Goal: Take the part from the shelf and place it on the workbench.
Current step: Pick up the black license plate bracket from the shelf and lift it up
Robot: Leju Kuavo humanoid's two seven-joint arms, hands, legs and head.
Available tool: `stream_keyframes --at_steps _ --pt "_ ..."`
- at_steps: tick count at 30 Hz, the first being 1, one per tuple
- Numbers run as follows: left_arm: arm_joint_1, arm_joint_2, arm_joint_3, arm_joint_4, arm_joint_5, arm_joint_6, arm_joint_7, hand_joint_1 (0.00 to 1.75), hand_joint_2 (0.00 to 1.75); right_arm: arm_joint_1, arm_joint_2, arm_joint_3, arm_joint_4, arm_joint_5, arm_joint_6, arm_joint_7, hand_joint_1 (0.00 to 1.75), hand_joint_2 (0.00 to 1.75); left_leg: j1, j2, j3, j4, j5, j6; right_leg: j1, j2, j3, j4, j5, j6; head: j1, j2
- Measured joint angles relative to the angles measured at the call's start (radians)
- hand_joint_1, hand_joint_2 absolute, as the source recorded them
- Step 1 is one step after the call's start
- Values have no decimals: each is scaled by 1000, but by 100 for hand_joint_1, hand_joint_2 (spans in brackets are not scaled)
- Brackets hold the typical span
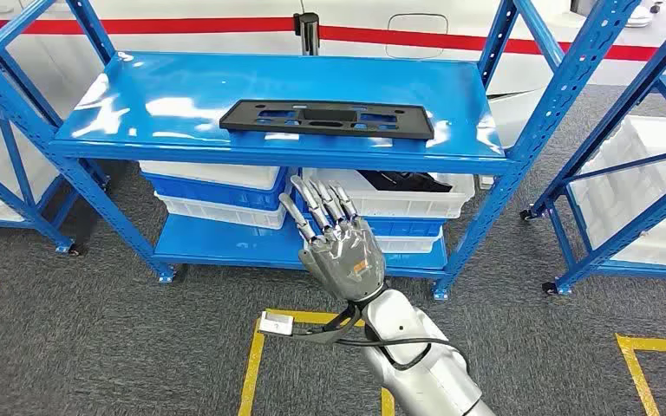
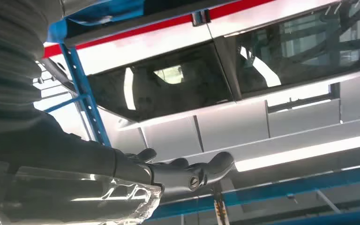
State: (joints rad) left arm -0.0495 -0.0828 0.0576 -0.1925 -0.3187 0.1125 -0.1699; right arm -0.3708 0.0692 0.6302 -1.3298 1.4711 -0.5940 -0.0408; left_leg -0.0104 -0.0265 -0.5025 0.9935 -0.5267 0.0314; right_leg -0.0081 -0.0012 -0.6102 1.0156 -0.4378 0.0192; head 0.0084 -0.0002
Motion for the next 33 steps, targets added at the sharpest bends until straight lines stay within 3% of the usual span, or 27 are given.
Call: stream_keyframes --at_steps 3,5,7,8,9,11,13,18,20,22,23,24,25,27,29,33 --pt "-1 2 0 0 -2 4 -1 0 0 -1 4 0 -1 0 1 0 0 175 5 6 -9 32 -21 -16 -10 1 8 -6 -2 -16 -2 0" --pt "-2 2 0 0 -5 5 -1 0 0 -2 6 0 0 0 1 0 0 175 12 15 -63 137 -69 -32 -13 -1 16 -8 -7 -27 -7 0" --pt "-1 2 0 1 -7 7 -1 0 0 0 7 0 2 -1 1 0 0 175 21 20 -144 265 -108 -44 -13 -2 20 -8 -12 -34 -8 0" --pt "1 2 0 2 -8 9 0 0 0 1 7 0 5 -2 1 -1 0 175 25 21 -169 289 -100 -48 -13 -1 23 -8 -15 -35 -9 0" --pt "2 2 0 3 -10 12 0 0 0 1 7 0 8 -4 0 -2 0 175 28 22 -177 278 -74 -50 -13 -1 26 -8 -17 -35 -10 0" --pt "2 3 0 4 -12 18 1 0 0 1 8 0 12 -6 -1 -6 0 175 34 27 -138 153 16 -50 -14 1 37 -8 -24 -30 -10 0" --pt "1 3 0 4 -13 23 2 0 0 0 9 0 16 -9 -3 -8 0 175 31 30 -95 44 65 -44 -9 1 43 -8 -31 -21 -10 0" --pt "2 2 0 4 -13 29 4 0 0 2 13 2 22 -11 -8 -13 0 175 23 25 -76 8 70 -10 -6 -1 36 7 -47 3 -9 0" --pt "1 1 0 4 -12 31 5 0 0 3 12 3 24 -11 -10 -13 0 175 25 25 -69 1 72 3 -5 0 -15 105 -88 -2 -7 0" --pt "1 1 0 4 -12 34 5 0 0 8 11 2 28 -11 -11 -12 0 175 22 22 -67 1 68 10 -5 0 -92 241 -132 -8 -6 0" --pt "1 1 0 4 -12 35 4 0 0 10 11 2 31 -11 -11 -10 0 175 22 20 -65 2 65 12 -5 0 -118 278 -136 -5 -6 0" --pt "2 1 0 4 -13 36 4 0 0 12 10 2 34 -9 -11 -5 0 175 21 18 -61 2 62 11 -5 0 -124 277 -123 0 -6 0" --pt "2 0 0 4 -13 36 2 0 0 12 10 1 37 -7 -11 2 0 175 21 16 -56 2 58 10 -5 0 -109 235 -96 7 -6 0" --pt "3 -1 0 4 -14 38 -2 0 0 8 10 -1 43 -2 -11 18 0 175 18 12 -44 4 46 2 -4 0 -47 94 -31 17 -5 0" --pt "2 -2 0 5 -15 41 -5 0 0 2 10 -3 51 3 -10 33 0 175 14 9 -39 7 34 -8 -3 0 -7 8 0 11 -6 0" --pt "2 -3 0 5 -20 46 -5 0 0 -17 11 -10 68 20 0 71 0 175 23 11 -42 22 14 -30 -6 2 5 -6 -4 -17 -9 0"
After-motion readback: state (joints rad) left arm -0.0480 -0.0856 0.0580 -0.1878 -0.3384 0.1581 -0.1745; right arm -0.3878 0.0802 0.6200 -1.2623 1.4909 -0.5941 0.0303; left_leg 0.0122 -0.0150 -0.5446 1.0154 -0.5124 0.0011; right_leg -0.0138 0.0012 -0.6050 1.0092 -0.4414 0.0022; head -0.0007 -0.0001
